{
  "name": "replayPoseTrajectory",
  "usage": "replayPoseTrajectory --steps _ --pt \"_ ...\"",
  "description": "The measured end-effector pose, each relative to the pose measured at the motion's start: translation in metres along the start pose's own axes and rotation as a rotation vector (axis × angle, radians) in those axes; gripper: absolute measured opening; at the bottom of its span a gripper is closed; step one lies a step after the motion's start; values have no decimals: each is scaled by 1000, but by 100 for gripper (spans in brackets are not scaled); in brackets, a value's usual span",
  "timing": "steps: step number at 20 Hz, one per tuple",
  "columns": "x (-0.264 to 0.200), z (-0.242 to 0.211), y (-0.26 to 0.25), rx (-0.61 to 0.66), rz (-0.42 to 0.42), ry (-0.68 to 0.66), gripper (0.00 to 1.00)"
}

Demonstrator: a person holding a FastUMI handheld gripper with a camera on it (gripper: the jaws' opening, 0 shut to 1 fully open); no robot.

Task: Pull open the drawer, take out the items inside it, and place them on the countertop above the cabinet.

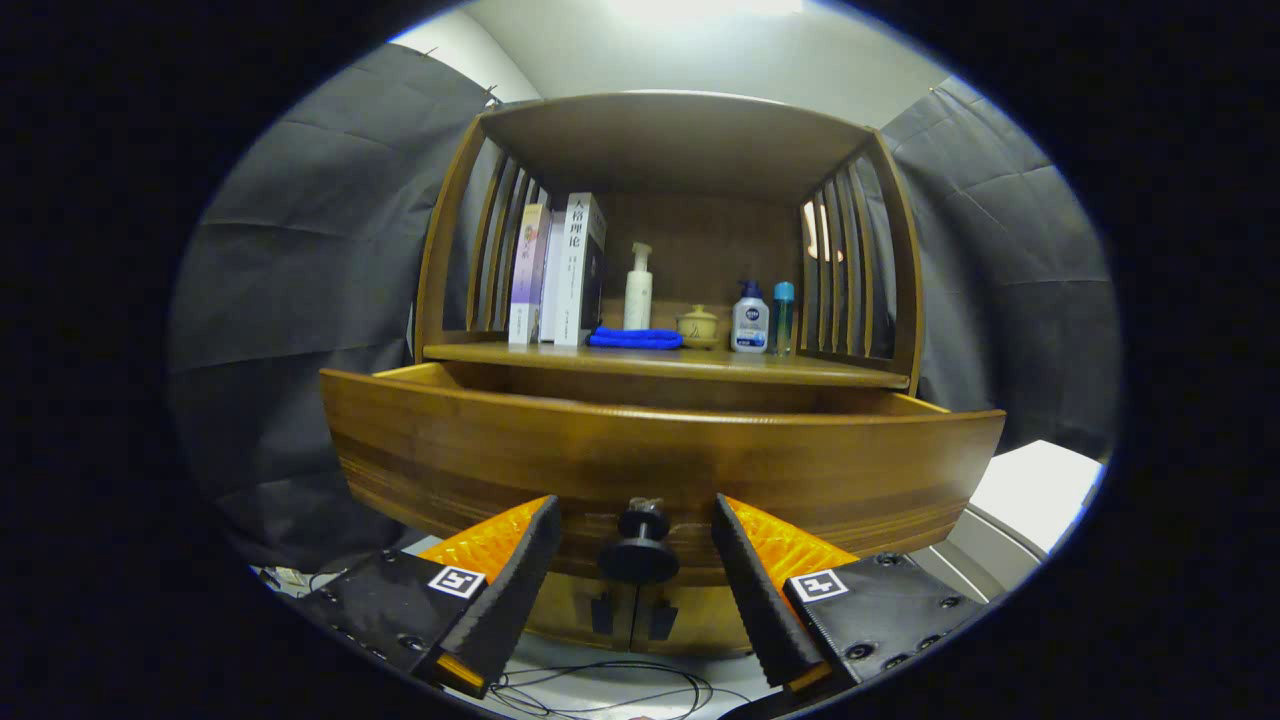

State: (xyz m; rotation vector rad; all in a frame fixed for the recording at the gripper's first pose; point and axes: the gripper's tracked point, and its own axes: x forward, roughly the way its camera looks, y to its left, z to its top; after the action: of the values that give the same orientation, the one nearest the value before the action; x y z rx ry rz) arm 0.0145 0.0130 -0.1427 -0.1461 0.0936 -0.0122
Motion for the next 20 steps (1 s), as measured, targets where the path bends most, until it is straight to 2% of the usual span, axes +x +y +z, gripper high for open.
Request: replayPoseTrajectory --steps 4,10,20 --pt "-3 34 -4 10 -1 -82 98" --pt "-2 84 -9 18 25 -123 100" --pt "33 151 -16 46 82 -99 100"
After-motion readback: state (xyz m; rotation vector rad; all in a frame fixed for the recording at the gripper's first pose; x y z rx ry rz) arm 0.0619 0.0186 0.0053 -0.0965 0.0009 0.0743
